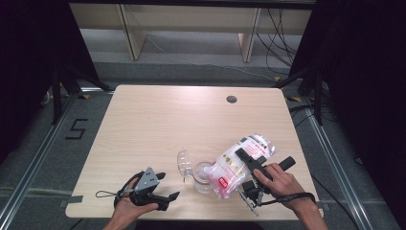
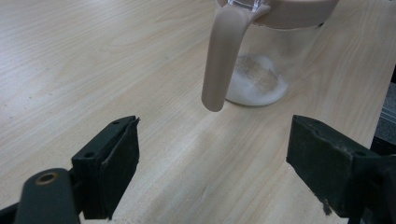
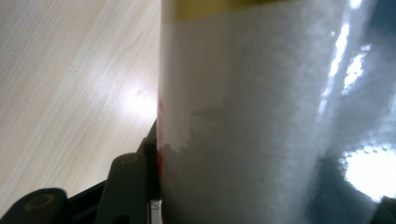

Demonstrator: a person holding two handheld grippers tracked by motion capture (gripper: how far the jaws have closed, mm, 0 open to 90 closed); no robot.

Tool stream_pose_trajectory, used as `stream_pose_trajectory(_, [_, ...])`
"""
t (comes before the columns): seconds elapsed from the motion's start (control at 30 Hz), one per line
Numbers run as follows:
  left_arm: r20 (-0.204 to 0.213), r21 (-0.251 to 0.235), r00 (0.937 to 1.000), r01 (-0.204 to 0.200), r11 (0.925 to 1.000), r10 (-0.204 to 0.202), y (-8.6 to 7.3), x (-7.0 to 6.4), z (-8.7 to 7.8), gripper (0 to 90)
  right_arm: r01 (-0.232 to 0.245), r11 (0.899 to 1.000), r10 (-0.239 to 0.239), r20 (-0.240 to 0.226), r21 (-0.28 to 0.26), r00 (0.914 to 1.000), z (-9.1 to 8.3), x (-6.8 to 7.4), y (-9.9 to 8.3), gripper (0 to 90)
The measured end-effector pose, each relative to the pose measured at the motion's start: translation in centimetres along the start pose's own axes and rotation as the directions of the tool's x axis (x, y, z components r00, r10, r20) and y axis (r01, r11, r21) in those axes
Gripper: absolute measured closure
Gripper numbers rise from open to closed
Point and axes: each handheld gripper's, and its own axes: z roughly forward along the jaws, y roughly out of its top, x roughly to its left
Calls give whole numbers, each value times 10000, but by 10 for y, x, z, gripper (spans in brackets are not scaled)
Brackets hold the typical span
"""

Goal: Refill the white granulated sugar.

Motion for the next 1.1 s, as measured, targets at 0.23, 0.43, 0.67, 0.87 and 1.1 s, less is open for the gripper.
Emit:
stream_pose_trajectory(0.23, [-29, -32, 9996, 288, 9996, -289, -1, -2, 0, 166, 46, 10000, -46, -43, -13, 10000, 0, 0, 0, 523])
stream_pose_trajectory(0.43, [-26, -25, 9998, 217, 9998, -217, 0, -1, 0, 166, 6, 10000, -6, -61, -4, 10000, 0, 0, 0, 524])
stream_pose_trajectory(0.67, [-20, -24, 9997, 261, 9997, -261, 0, -2, 0, 166, 38, 10000, -39, -60, -16, 10000, 0, 0, 0, 525])
stream_pose_trajectory(0.87, [-24, -20, 9997, 248, 9997, -248, 0, -2, 0, 166, 27, 10000, -26, -118, 61, 9999, 0, 0, -1, 526])
stream_pose_trajectory(1.1, [-23, -22, 9997, 245, 9997, -245, 0, -2, 0, 166, -44, 10000, 44, -87, -7, 10000, 0, 0, -1, 527])
